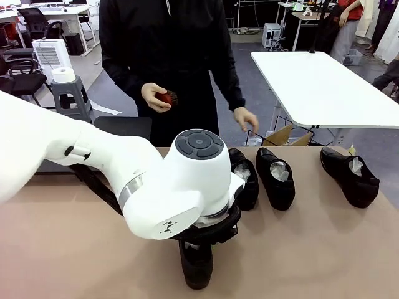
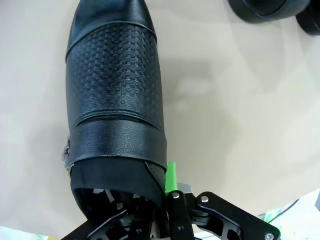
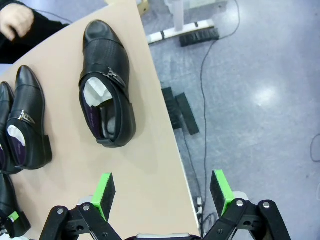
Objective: Organize the shoes by placing them on the stand.
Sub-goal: Place the Shoe from the middle of the table onto the Shoes Stand.
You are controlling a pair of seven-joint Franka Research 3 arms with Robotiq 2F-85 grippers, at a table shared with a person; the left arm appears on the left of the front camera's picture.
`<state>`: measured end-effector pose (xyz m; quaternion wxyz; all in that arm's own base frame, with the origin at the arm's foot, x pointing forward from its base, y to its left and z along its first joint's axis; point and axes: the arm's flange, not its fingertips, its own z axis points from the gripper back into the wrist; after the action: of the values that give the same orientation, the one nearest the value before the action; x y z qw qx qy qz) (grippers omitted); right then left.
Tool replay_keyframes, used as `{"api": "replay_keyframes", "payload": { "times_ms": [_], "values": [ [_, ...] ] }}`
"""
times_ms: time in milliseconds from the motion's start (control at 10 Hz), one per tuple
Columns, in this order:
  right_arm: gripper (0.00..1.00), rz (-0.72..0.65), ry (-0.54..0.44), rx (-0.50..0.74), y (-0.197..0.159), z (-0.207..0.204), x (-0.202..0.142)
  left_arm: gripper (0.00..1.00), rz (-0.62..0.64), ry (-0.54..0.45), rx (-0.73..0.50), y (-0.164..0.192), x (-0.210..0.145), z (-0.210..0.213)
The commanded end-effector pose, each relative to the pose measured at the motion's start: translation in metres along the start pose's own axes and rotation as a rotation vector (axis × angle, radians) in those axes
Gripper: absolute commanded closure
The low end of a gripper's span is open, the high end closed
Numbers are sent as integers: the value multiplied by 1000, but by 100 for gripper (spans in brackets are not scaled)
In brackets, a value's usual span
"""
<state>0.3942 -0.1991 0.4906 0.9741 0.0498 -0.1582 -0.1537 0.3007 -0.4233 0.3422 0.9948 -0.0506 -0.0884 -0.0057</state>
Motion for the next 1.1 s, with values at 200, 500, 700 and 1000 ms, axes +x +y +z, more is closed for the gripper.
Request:
{"api": "replay_keyframes", "payload": {
  "times_ms": [200,500,700,1000],
  "values": [
    [0,4,-8,-1,0,3,0,100,-68,-115,-93,50,-9,77],
    [0,4,-8,-1,0,3,0,100,-118,-213,-8,105,-1,118],
    [0,4,-8,-1,0,3,0,100,-172,-319,34,135,6,146],
    [0,4,-8,-1,0,3,0,100,-166,-290,32,136,9,145]
  ]
}}
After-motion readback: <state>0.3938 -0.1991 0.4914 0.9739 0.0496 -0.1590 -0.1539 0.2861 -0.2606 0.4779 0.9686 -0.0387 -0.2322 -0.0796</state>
